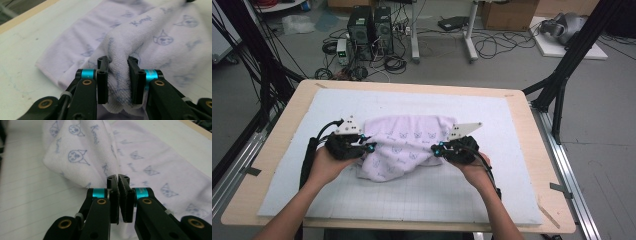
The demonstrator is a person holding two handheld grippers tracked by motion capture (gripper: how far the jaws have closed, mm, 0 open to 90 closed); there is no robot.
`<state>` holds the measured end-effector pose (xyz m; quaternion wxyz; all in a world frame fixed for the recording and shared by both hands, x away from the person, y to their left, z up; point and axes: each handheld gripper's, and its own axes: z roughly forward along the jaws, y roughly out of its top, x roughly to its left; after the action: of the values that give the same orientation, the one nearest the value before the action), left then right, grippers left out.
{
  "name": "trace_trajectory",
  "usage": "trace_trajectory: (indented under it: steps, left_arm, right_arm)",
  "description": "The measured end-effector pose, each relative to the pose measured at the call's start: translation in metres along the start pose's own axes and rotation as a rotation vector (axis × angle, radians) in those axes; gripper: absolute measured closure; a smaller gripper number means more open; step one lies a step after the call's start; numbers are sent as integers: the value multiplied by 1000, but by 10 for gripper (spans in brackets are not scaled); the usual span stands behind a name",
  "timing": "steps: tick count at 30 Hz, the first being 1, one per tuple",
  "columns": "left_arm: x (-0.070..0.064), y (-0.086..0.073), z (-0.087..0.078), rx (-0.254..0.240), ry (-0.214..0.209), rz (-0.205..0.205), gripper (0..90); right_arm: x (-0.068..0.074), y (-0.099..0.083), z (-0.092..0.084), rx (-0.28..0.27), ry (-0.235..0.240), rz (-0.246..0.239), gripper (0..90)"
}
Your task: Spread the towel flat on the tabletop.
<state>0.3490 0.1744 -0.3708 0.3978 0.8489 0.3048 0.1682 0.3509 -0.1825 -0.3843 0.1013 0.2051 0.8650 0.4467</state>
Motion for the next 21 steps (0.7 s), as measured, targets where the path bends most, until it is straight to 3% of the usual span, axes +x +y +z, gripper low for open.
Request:
trace_trajectory:
  steps: [4, 6, 8, 10, 13, 18, 21]
  left_arm:
    - [22, -3, 30, 39, 49, -65, 726]
    - [27, -5, 39, 64, 45, -84, 720]
    - [31, -7, 40, 56, 31, -106, 694]
    - [31, -7, 32, 44, 23, -105, 654]
    - [31, -5, 15, 7, 7, -116, 572]
    - [17, -6, -19, -41, 19, -60, 509]
    - [6, -12, -29, -59, 12, -32, 491]
  right_arm:
    - [-26, 4, 21, 22, -21, 62, 877]
    - [-32, 4, 32, 36, -25, 78, 872]
    - [-35, 2, 40, 64, -26, 84, 862]
    - [-36, 0, 42, 84, -23, 90, 817]
    - [-31, -1, 32, 57, -31, 92, 765]
    - [-12, -4, 7, 2, -39, 59, 715]
    - [1, -7, -1, 17, -19, 45, 682]
